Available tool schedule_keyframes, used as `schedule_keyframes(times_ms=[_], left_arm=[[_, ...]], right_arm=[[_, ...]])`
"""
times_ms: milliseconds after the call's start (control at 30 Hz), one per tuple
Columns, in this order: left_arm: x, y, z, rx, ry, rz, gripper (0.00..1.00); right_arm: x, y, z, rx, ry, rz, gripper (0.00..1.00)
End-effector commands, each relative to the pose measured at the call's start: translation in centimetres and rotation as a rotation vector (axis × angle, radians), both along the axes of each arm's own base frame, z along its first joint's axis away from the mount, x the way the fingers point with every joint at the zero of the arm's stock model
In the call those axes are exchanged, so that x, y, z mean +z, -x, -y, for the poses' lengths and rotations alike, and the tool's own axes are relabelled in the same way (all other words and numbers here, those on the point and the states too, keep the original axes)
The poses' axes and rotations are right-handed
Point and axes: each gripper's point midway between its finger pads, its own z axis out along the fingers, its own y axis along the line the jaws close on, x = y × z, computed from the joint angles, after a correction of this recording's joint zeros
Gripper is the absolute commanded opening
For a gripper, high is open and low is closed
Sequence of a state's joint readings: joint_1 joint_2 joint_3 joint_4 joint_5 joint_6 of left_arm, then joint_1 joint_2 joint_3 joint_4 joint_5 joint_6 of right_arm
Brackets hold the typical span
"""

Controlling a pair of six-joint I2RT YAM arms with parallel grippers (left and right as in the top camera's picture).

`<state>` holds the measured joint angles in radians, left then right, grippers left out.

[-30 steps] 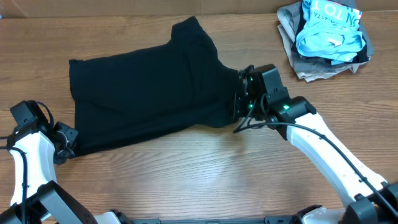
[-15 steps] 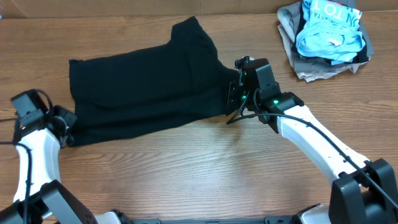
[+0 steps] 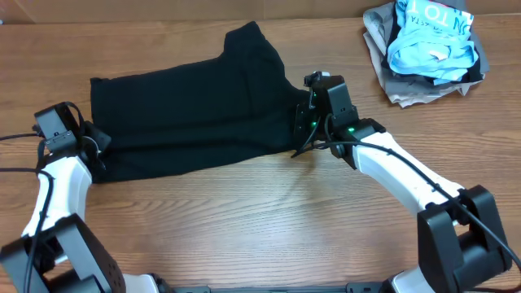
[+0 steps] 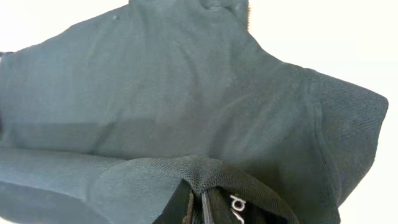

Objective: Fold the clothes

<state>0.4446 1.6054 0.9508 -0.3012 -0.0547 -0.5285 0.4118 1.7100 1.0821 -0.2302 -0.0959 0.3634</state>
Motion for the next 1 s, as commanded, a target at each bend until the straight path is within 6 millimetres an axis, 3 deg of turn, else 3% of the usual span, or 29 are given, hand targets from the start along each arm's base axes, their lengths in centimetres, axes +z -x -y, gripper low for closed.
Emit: schedule_keyframes(times_ms=[0, 200, 467, 967], left_arm=[[-1.5, 0.0, -1.5, 0.076, -0.03, -0.041, 0.04], [-3.9, -0.5, -1.7, 0.089, -0.009, -0.061, 0.04], [-5.6, -0.9, -1.8, 0.088, -0.001, -0.072, 0.04], [-4.1, -3.2, -3.0, 0.095, -0.047, 0.045, 0.04]], right_arm=[[0.6, -1.5, 1.2, -0.045, 0.032, 0.039, 0.04], [0.6, -2.6, 3.9, -0.103, 0.024, 0.034, 0.04], [0.8, -3.1, 4.3, -0.093, 0.012, 0.049, 0.04], [-1.0, -4.8, 3.7, -0.092, 0.004, 0.076, 0.04]])
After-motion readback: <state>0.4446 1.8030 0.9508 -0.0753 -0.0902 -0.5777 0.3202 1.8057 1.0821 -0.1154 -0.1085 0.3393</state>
